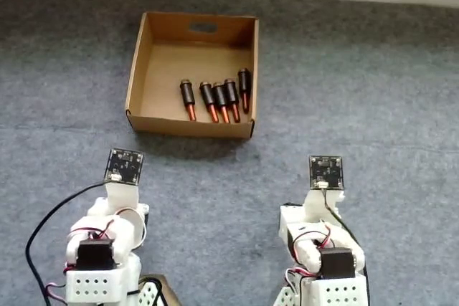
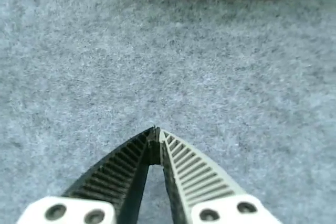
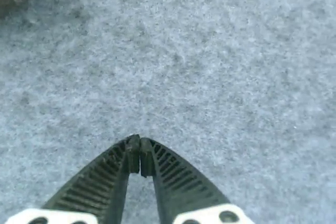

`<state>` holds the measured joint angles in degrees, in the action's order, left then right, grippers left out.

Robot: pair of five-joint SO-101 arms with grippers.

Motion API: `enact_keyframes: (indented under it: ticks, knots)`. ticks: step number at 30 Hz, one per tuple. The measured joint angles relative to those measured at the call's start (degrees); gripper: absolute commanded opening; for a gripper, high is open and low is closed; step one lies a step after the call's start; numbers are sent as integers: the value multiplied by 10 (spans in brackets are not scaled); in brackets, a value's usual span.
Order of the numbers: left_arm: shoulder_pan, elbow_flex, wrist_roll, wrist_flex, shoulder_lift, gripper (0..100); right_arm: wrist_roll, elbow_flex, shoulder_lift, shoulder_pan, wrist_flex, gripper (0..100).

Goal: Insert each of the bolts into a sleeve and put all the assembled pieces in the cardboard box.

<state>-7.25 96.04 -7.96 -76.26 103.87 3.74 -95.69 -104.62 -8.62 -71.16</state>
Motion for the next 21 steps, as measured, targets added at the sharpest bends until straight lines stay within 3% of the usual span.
enact_keyframes:
  ticks: [6,21]
  knots:
    - [30,0,0,0,0,9,0,0,0,1,0,9]
    - [31,0,0,0,0,9,0,0,0,1,0,9]
